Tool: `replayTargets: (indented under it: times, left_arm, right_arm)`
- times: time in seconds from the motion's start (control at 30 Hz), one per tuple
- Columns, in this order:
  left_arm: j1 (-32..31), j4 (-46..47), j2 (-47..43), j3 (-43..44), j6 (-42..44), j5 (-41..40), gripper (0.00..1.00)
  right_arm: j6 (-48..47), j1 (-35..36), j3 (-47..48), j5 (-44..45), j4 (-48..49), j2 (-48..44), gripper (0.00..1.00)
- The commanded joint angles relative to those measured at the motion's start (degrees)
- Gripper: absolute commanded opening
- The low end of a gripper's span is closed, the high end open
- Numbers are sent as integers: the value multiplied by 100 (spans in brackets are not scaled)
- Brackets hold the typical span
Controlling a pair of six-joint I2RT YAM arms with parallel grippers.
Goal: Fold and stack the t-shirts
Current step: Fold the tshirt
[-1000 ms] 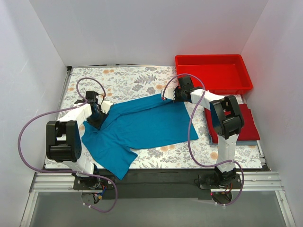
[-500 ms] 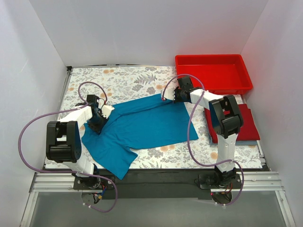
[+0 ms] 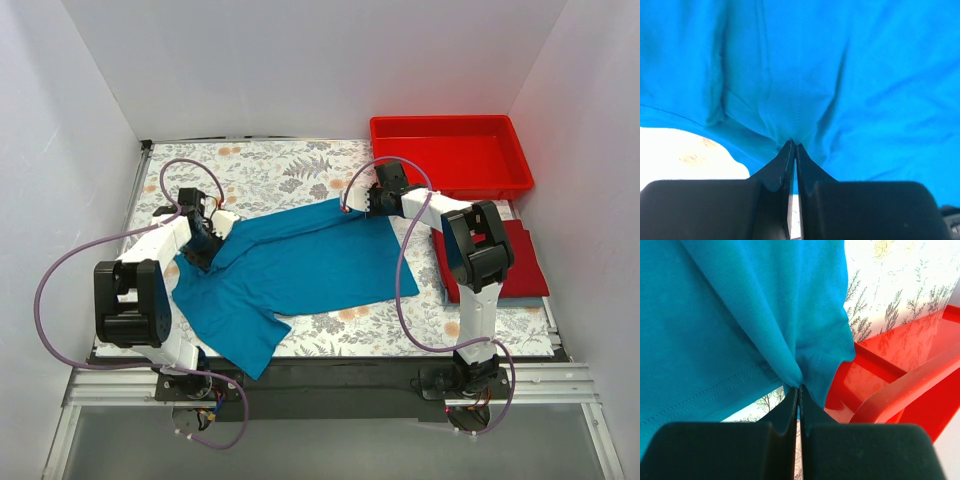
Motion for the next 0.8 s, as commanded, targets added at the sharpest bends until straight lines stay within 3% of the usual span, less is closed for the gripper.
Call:
replayTargets:
  times: [0.0, 0.23, 0.77]
  left_arm:
    - [16, -422, -416, 90, 123, 194, 0]
    - [16, -1115, -557, 335, 210, 353, 0]
    - [-36, -1617, -487, 371, 255, 704, 0]
  right_arm:
    - [-150, 2, 226, 46, -66, -14, 1]
    - [-177, 2, 217, 54, -66, -22, 1]
    - [-300, -7, 217, 72, -75, -31, 1]
